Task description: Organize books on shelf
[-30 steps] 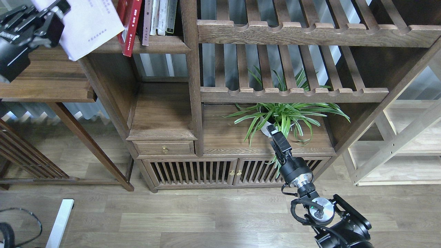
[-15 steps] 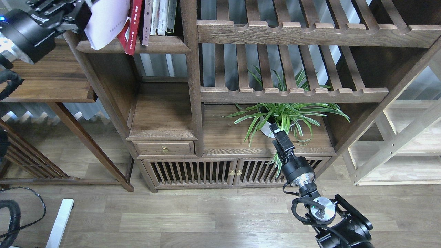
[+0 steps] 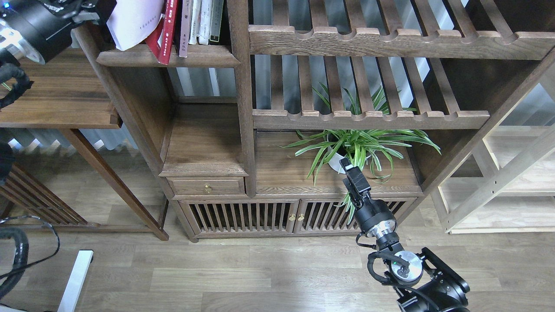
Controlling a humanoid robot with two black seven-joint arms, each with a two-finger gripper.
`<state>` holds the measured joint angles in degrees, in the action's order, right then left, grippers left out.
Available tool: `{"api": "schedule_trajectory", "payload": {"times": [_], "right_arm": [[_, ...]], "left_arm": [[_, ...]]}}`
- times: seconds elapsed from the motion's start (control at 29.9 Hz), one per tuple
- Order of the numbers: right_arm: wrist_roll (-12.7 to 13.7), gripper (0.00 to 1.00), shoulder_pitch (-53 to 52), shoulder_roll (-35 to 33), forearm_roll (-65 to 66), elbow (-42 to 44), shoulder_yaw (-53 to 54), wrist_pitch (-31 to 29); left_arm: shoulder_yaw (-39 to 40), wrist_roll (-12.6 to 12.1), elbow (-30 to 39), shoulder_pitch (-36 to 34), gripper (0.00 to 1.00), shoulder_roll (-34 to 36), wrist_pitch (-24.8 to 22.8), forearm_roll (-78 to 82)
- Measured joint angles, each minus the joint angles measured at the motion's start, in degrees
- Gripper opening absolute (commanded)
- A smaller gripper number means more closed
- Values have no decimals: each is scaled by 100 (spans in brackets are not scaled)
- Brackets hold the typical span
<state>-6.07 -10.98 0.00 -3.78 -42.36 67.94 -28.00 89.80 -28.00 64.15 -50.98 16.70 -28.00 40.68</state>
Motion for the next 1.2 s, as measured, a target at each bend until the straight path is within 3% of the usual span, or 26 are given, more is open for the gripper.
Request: {"api": "schedule_trajectory", "payload": {"times": [0.4,1.0,1.1,1.17,1.2], "right_arm": [[-8,100,78,0,-24,-1,0,0],[-2,100,246,0,-44,-44,-31,0],[0,100,311,0,-43,-44,-48,0],[1,100,351,0,-42,-44,-51,0],[1,100,362,0,-43,-44,-52,0]], "left_arm": [[-617,0,-1152,-814,3,-28,0,0],[-884,2,-1607,-1054,11,-108,0,-19],[-930,37,-1608,-1054,21,-126,0,-75],[-975,86,-1608,-1054,41,-130,0,-116],[-996,145,-1608,-1054,46,-131,0,-130]]}}
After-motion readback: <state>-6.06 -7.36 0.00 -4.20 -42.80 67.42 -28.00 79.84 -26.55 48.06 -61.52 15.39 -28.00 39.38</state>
